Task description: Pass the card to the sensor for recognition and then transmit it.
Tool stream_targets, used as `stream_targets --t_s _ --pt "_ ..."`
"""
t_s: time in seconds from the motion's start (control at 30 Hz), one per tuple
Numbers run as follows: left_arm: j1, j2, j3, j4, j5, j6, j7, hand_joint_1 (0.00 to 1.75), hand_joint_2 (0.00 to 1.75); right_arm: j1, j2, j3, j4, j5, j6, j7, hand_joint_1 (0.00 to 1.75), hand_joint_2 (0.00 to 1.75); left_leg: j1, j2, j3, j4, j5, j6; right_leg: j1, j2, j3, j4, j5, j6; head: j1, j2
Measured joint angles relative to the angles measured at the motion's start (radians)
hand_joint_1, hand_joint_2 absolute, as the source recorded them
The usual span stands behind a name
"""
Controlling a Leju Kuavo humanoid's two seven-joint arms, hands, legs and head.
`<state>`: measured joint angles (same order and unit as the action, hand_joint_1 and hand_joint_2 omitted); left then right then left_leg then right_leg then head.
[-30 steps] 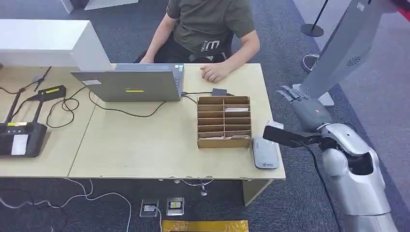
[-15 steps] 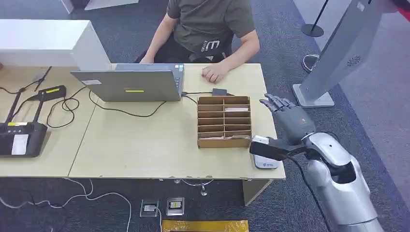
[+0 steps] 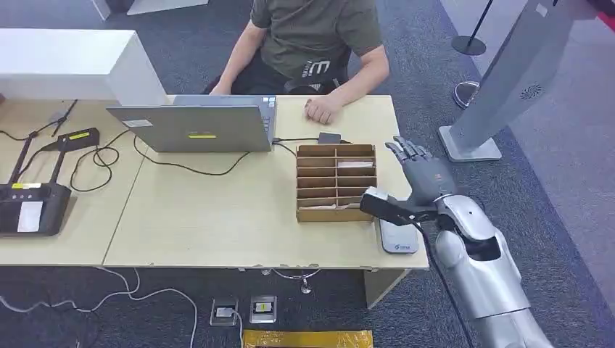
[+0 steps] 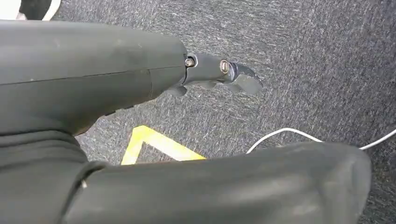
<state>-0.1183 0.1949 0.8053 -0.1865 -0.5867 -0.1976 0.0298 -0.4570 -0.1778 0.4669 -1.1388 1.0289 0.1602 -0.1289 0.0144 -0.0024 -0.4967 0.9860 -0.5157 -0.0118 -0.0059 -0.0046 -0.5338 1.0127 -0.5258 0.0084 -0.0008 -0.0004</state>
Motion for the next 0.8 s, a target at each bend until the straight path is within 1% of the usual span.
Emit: stream_targets --t_s 0.13,0.27,0.53,0.73,0.8 --pt "0.0 0.0 0.009 0.0 -0.003 0.0 0.0 0.0 0.0 -0.023 0.023 -0.018 0.054 -0.013 0.003 -0.008 0.0 1.75 0.0 0.0 0.0 0.0 0.0 0.0 0.0 0.0 0.0 0.0 0.0 0.0 0.0 0.0" --pt "0.0 0.0 0.012 0.0 -0.009 -0.003 0.0 0.0 0.0 -0.038 0.035 -0.027 0.09 -0.015 0.008 -0.018 0.0 1.75 0.0 0.0 0.0 0.0 0.0 0.0 0.0 0.0 0.0 0.0 0.0 0.0 0.0 0.0" --pt "0.0 0.0 0.016 0.0 -0.012 -0.003 0.0 0.0 0.0 -0.05 0.04 -0.046 0.121 0.001 0.019 -0.024 0.0 1.75 0.0 0.0 0.0 0.0 0.0 0.0 0.0 0.0 0.0 0.0 0.0 0.0 0.0 0.0" --pt "0.0 0.0 0.026 0.0 -0.019 -0.003 0.0 0.0 0.0 -0.06 0.04 -0.067 0.129 0.021 0.04 -0.033 0.0 1.75 0.0 0.0 0.0 0.0 0.0 0.0 0.0 0.0 0.0 0.0 0.0 0.0 0.0 0.0" --pt "0.0 0.0 0.032 0.0 -0.021 -0.003 0.0 0.0 0.0 -0.066 0.034 -0.069 0.129 0.029 0.063 -0.041 0.0 1.75 0.0 0.0 0.001 0.0 0.0 0.0 0.0 0.0 0.0 0.0 0.0 0.0 0.0 0.0"
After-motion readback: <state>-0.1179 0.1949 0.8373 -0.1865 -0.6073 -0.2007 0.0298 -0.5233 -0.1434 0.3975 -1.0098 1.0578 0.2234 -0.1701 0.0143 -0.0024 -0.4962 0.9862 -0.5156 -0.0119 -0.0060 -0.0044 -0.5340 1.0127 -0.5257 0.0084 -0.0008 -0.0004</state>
